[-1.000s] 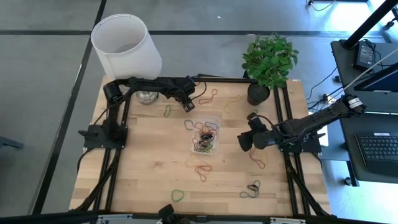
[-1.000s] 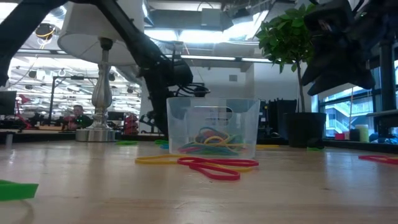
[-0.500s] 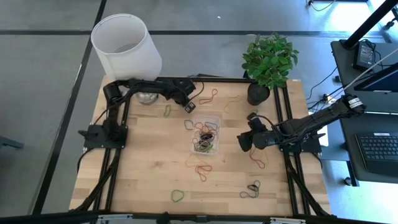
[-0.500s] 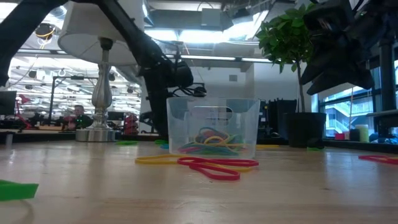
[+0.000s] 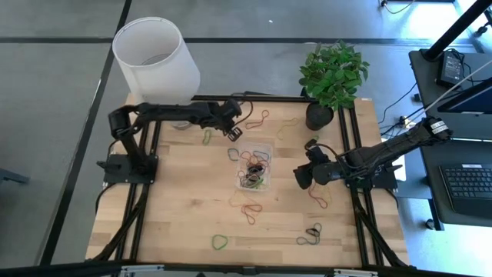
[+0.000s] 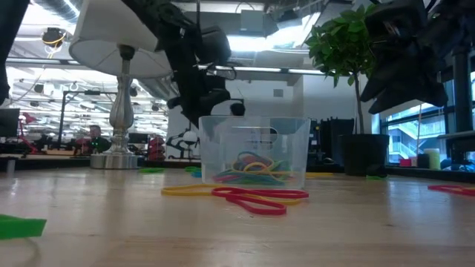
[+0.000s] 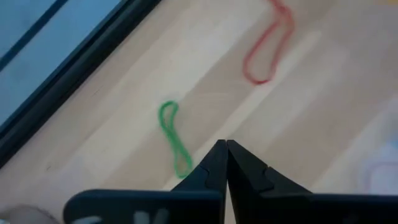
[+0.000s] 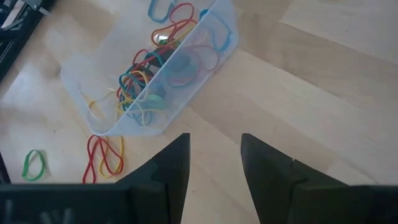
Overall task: Pick and place rubber bands into bin
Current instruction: Put the green rubber band into the bin
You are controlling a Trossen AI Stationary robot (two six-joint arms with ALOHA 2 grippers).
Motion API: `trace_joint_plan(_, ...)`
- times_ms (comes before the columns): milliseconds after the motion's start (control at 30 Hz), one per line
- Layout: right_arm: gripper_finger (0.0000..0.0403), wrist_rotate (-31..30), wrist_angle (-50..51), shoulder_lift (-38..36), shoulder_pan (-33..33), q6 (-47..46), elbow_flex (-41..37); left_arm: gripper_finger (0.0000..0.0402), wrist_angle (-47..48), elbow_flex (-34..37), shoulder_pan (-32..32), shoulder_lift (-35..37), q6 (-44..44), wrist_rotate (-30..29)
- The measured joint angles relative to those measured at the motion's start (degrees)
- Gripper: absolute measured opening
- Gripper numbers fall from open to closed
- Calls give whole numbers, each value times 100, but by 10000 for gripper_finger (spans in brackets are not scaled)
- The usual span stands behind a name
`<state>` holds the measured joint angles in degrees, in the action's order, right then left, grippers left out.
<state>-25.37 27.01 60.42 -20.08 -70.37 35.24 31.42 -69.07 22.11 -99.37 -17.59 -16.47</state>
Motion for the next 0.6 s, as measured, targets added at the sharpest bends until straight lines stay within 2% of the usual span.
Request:
trace_joint_plan(200, 146, 2, -1, 0, 2, 7, 0, 20, -76, 1, 281, -235, -396, 135)
trace_joint_plan(600, 146, 6, -120, 0, 2, -137, 0, 113, -488, -6, 741, -1033, -570, 267)
